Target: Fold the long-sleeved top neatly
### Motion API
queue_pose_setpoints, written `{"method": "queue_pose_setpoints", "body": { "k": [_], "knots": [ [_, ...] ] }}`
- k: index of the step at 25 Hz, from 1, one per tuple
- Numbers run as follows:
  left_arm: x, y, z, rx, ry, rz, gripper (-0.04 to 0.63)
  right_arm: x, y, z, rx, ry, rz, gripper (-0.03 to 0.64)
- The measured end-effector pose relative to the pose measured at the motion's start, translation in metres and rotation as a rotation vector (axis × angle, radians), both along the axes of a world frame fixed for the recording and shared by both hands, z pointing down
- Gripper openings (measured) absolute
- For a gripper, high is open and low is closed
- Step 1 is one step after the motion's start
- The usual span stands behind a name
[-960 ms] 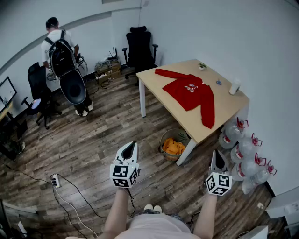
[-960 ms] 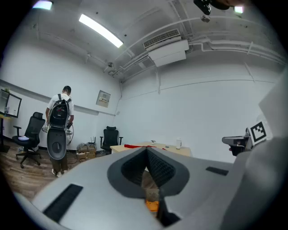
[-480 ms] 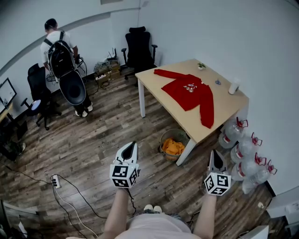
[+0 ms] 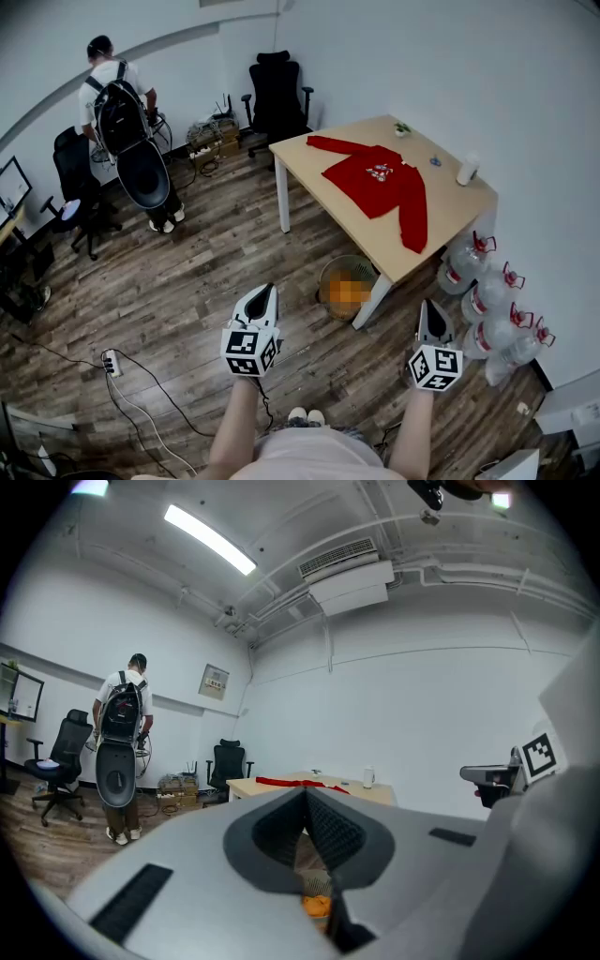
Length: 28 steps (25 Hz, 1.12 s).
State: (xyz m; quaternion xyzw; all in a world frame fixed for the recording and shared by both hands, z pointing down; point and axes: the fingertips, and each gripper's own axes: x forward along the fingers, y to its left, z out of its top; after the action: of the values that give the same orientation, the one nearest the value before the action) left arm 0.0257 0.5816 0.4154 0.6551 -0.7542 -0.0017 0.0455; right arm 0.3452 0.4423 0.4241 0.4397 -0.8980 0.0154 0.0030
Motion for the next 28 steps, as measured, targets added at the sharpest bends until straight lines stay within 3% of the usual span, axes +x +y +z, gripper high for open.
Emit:
{"method": "queue_pose_setpoints", "body": {
  "k": [12,17,19,21,28],
  "knots": [
    [0.013,0.006,0.019,-0.027,0.041,0.032,0.003,-0.002,0.014,0.01,-0.027,-0.012,-0.026,0.009],
    [0.013,0.01,0.014,-0.003,0.059,0.051,0.003,-0.005,0.018,0.004,-0.015,-0.041,-0.04,0.013],
    [0.013,0.01,0.007,0.018,0.064,0.073,0.033,-0.007,0.019,-0.002,-0.013,-0.069,-0.065,0.029],
    [0.012,0.01,-0.001,0.045,0.07,0.095,0.114,-0.011,0.02,-0.006,-0.019,-0.092,-0.089,0.158],
    [0.008,0.011,-0.003,0.086,0.099,0.146,0.374,-0.02,0.018,0.002,-0.05,-0.116,-0.111,0.421]
  ]
}}
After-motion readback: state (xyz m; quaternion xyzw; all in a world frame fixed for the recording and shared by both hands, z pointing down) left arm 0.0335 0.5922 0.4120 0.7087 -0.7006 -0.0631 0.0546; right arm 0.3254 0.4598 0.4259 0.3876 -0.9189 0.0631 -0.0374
